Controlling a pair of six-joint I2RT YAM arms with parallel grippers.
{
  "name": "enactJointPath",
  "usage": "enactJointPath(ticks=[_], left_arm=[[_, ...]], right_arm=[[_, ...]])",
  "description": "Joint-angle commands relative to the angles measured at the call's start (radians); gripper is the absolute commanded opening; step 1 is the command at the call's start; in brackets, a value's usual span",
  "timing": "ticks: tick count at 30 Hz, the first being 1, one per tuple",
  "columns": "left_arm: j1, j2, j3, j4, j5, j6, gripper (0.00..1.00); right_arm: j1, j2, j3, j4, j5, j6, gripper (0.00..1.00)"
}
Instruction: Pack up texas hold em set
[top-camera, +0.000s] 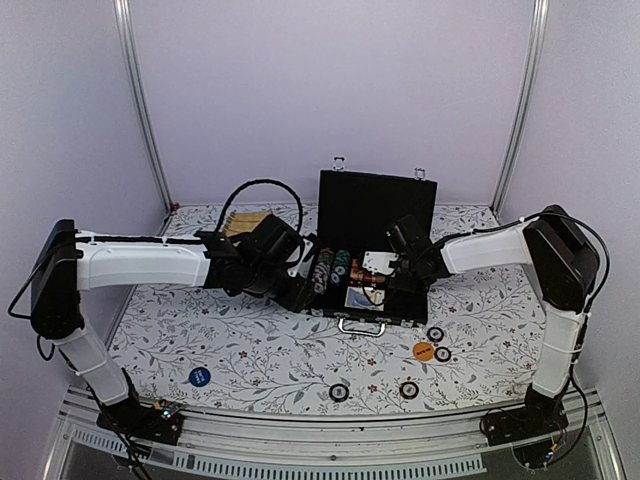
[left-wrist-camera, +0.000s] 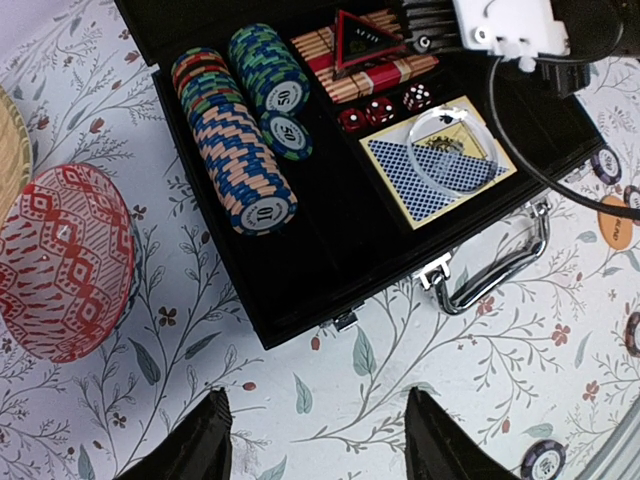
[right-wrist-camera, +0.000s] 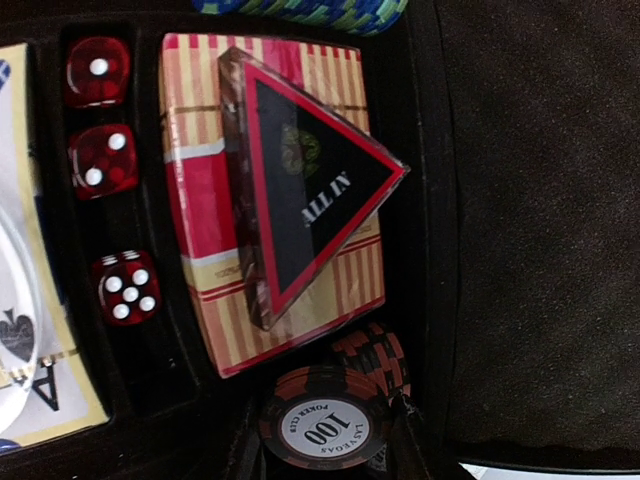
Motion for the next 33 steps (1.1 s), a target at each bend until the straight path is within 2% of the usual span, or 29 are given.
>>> enactJointPath(ticks=[1,13,24,33], left_arm=[[-0.005,-0.012,0.000,0.014,-0.001,-0.007,0.60],[-0.005,-0.012,-0.008,0.017,-0.003,-0.013,0.60],[-0.005,-0.005,-0.009,0.026,-0.004,-0.011,0.59],[-0.005,-0.005,-0.014,0.024,-0.001,-0.011,0.60]], right_arm=[[-0.011,0.037,-0.014,0.105,0.052,-0.056,0.37],[-0.019,0.015,-0.037,0.130,0.033,-0.081,0.47],[-0.019,-0.068,-0.008,0.025,-0.044,-0.061,0.54],[-0.040,-0.042,0.077,-0.069,-0.119,-0.030,0.57]])
